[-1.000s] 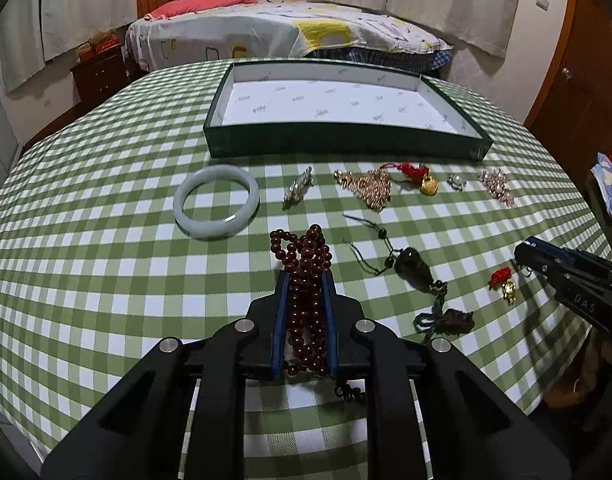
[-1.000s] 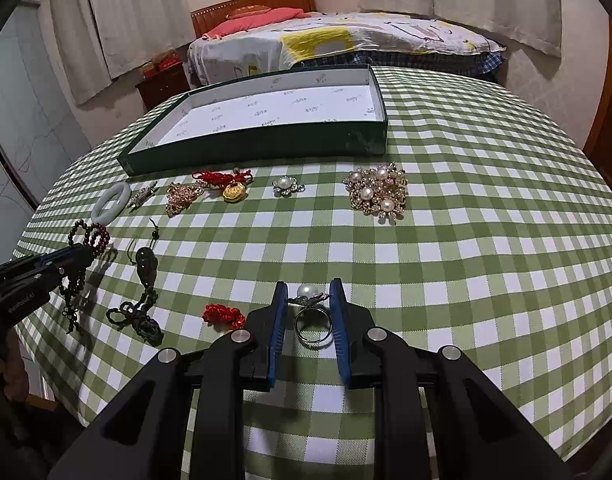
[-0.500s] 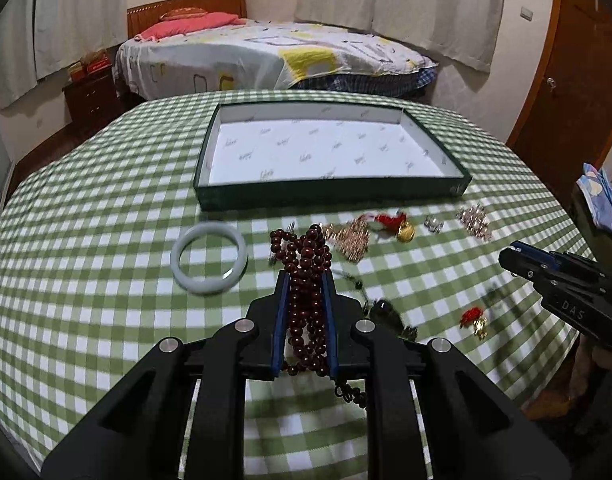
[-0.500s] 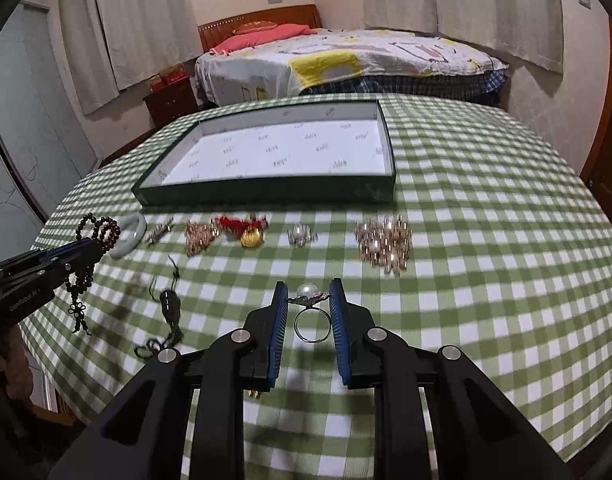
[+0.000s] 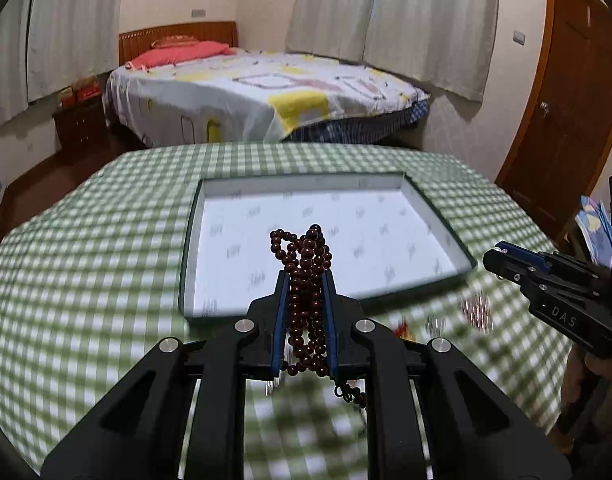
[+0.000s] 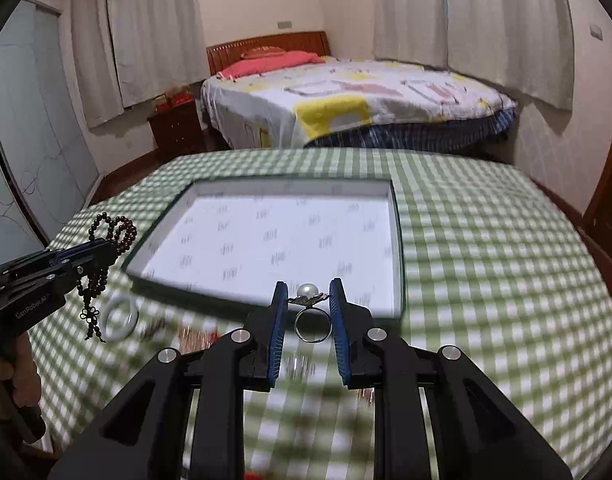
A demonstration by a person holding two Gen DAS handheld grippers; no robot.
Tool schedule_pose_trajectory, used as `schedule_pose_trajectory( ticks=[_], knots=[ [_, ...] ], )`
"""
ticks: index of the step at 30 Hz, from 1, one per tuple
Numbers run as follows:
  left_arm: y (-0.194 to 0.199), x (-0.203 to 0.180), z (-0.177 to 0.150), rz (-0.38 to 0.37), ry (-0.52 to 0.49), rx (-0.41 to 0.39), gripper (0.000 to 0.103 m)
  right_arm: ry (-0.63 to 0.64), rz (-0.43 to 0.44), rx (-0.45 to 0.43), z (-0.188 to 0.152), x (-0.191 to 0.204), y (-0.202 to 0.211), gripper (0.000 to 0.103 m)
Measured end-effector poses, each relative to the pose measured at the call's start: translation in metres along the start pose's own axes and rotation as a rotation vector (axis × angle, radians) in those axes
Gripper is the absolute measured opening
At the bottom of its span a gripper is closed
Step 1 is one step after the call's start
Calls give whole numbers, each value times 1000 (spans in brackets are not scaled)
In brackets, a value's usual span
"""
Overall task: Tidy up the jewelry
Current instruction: 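Carry bracelet and ring into the tray and release both tools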
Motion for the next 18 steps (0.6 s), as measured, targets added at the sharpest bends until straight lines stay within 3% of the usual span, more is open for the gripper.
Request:
schedule_pose_trajectory(
  ticks=[7, 14, 18],
  knots=[
    [-40, -5, 33, -14, -3, -10, 16, 24, -14, -26, 35, -5, -31, 22],
    [-101, -17, 9, -60, 30, 113, 16, 7, -16, 70, 17, -18, -81, 22],
    [-120, -22, -3, -49, 12, 149, 16, 2, -24, 121, 4, -24, -99, 22]
  ],
)
Point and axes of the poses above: each gripper's, at about its wrist camera, not at the fingertips, and y roughly against the way its jaws point, x to its left, z to its top, the point moved 7 cm from there along -y, roughly the way its jaws point
